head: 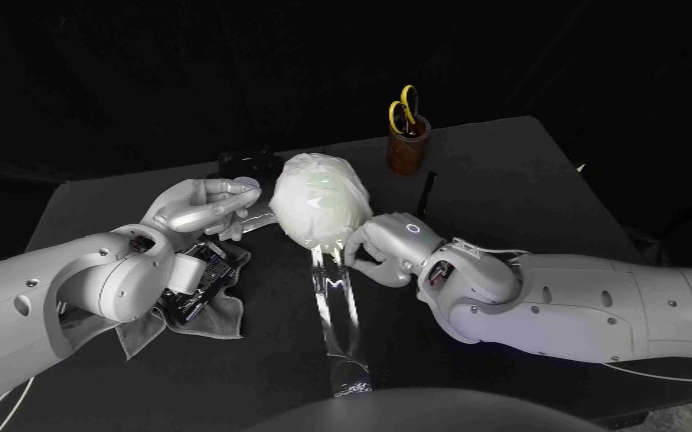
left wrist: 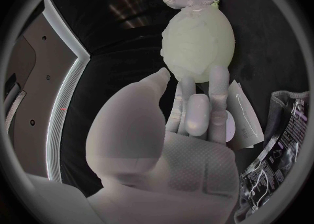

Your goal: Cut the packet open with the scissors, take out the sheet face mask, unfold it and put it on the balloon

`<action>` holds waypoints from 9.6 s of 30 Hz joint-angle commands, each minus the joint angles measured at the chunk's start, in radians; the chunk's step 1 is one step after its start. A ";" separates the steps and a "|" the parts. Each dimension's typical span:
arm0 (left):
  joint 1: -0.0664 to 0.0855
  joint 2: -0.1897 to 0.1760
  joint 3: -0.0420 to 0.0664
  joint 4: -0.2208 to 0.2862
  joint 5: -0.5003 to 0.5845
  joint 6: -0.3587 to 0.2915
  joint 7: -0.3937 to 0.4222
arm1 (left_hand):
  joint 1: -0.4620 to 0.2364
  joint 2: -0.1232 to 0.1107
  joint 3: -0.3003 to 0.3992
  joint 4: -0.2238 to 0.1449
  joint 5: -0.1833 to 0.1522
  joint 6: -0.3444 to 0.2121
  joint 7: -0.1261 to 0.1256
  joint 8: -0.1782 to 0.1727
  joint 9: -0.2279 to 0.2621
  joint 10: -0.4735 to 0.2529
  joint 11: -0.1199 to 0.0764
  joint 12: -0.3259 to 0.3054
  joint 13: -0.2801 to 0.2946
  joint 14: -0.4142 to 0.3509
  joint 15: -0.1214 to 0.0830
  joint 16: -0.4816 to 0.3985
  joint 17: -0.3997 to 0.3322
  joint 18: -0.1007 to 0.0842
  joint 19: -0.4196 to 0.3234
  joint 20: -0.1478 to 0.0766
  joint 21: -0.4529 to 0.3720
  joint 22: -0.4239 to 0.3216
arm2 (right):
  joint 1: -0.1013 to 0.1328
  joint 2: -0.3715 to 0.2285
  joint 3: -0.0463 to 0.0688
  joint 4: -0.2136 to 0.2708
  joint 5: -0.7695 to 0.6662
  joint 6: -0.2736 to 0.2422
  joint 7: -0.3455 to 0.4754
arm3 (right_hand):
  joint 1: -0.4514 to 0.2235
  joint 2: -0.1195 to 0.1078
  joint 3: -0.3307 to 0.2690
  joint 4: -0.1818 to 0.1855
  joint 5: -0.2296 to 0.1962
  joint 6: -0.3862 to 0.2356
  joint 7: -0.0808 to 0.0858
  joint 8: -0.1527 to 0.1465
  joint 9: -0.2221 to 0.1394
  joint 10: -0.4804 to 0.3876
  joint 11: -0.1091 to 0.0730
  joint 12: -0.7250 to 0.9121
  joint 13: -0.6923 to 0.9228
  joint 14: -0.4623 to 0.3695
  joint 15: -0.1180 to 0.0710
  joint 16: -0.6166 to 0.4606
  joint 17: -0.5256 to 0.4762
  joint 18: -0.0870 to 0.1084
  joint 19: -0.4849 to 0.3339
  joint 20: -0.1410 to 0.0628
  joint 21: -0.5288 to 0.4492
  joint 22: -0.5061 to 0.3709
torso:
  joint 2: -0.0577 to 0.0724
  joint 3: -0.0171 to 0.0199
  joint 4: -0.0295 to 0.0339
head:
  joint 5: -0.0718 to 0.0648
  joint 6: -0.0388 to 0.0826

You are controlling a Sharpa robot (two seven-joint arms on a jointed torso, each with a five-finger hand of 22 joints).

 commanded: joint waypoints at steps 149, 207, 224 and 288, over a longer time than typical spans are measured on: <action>-0.020 0.116 0.007 -0.069 -0.199 -0.172 -0.047 | 0.223 0.064 0.066 0.053 -0.002 0.196 -0.091 0.122 0.044 0.311 -0.083 0.315 0.492 0.172 -0.072 0.162 0.387 -0.054 0.215 -0.066 0.303 0.427 | 0.117 -0.027 0.005 -0.166 1.308 -0.017 0.538 | -0.010 0.047 -0.073 -0.015 -0.001 0.013 0.011 -0.089 0.010 0.106 0.003 0.004 0.263 0.103 0.004 0.004 0.263 0.013 0.041 0.006 -0.074 0.228 | -0.001 0.0013 -0.0018 | 0.021 0.067; -0.020 0.101 0.009 -0.051 -0.245 -0.252 0.049 | 0.058 -0.034 -0.521 0.130 0.010 -0.223 0.062 0.059 0.076 -0.362 0.145 -0.333 -0.157 -0.846 0.182 -0.594 -0.604 -0.053 -0.501 0.175 -0.588 -0.330 | 0.117 -0.049 0.010 -0.167 1.252 -0.043 0.508 | -0.218 -0.042 -0.245 0.146 -0.002 -0.241 0.122 -0.243 -0.036 0.092 0.101 -0.032 0.248 0.103 0.089 0.004 0.263 0.034 -0.016 0.081 -0.160 0.199 | -0.001 0.0006 -0.0014 | 0.000 0.072; -0.019 0.117 0.054 -0.037 -0.280 -0.245 0.086 | 0.095 -0.094 -0.568 0.127 0.004 -0.354 0.000 0.055 0.051 -0.488 0.205 -0.509 -0.310 -1.146 0.251 -1.020 -0.873 -0.104 -0.800 0.196 -0.894 -0.537 | 0.121 -0.046 0.010 -0.171 1.286 -0.032 0.533 | -0.186 -0.011 -0.341 0.165 -0.002 -0.245 0.129 -0.269 -0.063 0.029 0.108 -0.177 0.182 0.084 0.096 -0.019 0.225 0.059 -0.090 0.089 -0.271 0.162 | -0.003 0.0014 -0.0010 | -0.007 0.070; 0.000 0.272 0.080 -0.130 -0.737 -0.060 -0.117 | 0.158 -0.104 -0.584 0.131 0.005 -0.465 -0.028 -0.075 -0.011 -0.723 0.018 -0.706 -0.390 -1.357 0.143 -1.346 -1.050 -0.091 -1.012 0.184 -0.990 -0.609 | 0.123 0.009 0.010 -0.189 1.273 0.009 0.489 | -0.226 0.021 -0.480 0.164 -0.002 -0.245 0.132 -0.278 -0.085 0.026 0.111 -0.180 0.171 0.082 0.098 -0.020 0.221 0.061 -0.094 0.091 -0.285 0.158 | -0.001 0.0017 -0.0003 | -0.022 0.070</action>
